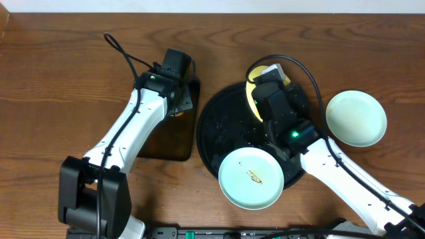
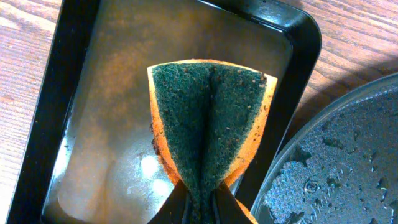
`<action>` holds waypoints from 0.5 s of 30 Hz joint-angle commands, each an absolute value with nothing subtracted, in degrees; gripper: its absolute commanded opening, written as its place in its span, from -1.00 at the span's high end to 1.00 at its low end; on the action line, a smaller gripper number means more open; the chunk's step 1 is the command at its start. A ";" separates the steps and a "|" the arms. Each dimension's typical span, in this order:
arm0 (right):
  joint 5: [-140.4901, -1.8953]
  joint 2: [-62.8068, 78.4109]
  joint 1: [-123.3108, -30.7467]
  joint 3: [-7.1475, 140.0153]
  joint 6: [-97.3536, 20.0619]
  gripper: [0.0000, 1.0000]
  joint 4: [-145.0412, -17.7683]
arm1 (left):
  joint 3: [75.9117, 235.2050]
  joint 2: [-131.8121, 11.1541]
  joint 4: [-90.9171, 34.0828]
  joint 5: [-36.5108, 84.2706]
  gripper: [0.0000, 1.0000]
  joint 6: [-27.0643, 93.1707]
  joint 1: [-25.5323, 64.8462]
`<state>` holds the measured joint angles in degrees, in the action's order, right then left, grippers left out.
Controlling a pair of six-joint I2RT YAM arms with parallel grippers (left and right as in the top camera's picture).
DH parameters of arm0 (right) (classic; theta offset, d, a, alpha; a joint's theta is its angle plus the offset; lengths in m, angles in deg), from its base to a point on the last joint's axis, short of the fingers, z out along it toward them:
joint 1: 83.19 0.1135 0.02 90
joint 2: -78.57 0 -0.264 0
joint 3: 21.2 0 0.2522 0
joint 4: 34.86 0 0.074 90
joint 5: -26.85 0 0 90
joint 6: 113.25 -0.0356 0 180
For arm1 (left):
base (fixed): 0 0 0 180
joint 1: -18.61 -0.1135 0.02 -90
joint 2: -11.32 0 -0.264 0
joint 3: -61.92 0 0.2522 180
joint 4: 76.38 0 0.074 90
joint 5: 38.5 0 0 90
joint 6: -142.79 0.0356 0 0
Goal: Clean dirty plates on tray and stack at the side
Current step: 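Lift the yellow plate with the right gripper and carry it right, then stack the yellow plate onto the green plate and release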
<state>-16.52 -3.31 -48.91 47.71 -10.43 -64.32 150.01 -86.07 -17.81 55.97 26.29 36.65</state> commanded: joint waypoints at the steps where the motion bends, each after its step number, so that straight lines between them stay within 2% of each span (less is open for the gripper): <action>1: -13.63 -2.20 -50.44 47.74 -10.58 0.98 -64.02 | 150.14 -84.51 -17.65 56.69 0.84 27.27 36.52; 5: -13.59 -2.13 -53.26 47.74 -12.37 0.98 -64.00 | 150.14 -84.51 -17.65 56.69 0.84 27.27 36.52; 10: -14.07 -1.19 -61.91 47.74 -22.78 0.98 -65.33 | 150.14 -84.51 -17.65 56.69 0.84 27.27 36.52; 15: -20.45 -0.01 -72.91 47.74 -29.07 0.98 -68.80 | 150.14 -84.51 -17.65 56.69 0.84 27.27 36.52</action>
